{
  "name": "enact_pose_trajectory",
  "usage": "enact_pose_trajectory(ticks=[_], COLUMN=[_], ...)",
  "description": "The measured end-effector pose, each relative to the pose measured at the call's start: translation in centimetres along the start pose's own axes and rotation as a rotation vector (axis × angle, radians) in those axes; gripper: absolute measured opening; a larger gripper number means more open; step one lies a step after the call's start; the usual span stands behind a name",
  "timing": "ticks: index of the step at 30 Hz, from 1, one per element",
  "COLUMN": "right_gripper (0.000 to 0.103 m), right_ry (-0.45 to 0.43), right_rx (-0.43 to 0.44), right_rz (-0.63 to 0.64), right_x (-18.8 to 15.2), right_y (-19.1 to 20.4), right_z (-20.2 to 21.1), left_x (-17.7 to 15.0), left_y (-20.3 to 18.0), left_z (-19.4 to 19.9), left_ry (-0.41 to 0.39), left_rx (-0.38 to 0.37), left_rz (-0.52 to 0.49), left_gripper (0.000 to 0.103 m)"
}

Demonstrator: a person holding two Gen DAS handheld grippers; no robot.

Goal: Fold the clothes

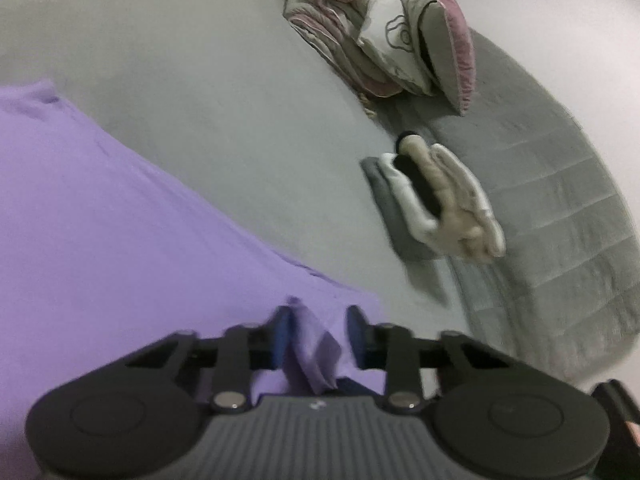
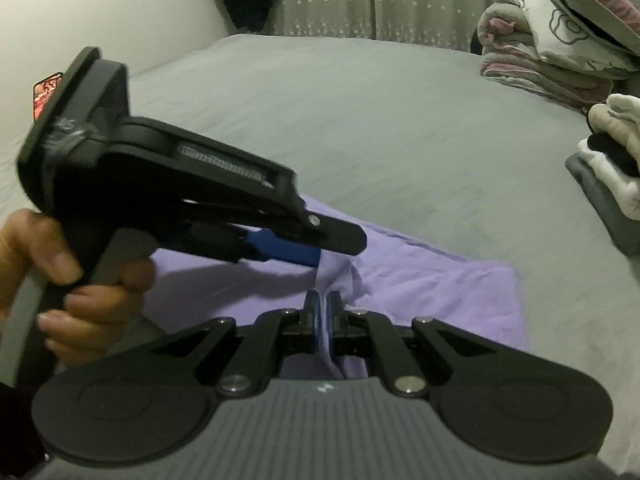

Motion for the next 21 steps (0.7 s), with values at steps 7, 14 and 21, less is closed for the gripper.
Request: enact_pose_trajectory(ticks=[7,14,21], right_gripper=[0.005,0.005,0.005], right_ry=[-0.009,-0.052,-0.07], right_rx=[0.015,0.07,0.134], right_rz=[0.007,-0.002,-0.019], right_x=[0.3,1.4,3.1], right_y=[0.5,2.5,4.9], right_z=[-0.3,-0.5,-1.6], left_x=[0.0,0.8,2.0], left_y=[0.1,-0.8,0.5], left_z=[0.8,3.2,7.0], left_ry=[-0.064,-0.133,-0.187], left_rx=[0.077,0.119,0.177], left_rz=[-0.046,-0.145,-0.177], left_gripper=[0.003,0.003,0.003])
Point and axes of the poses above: each gripper's, at about its wrist camera, not at the fingertips, and z roughly against the way its jaws point, y to its left, x to its top, the point moved 2 cm from there along -z, roughly the way its jaws point, and after that the axes turned 5 degrees about z, right-handed, at the moved point
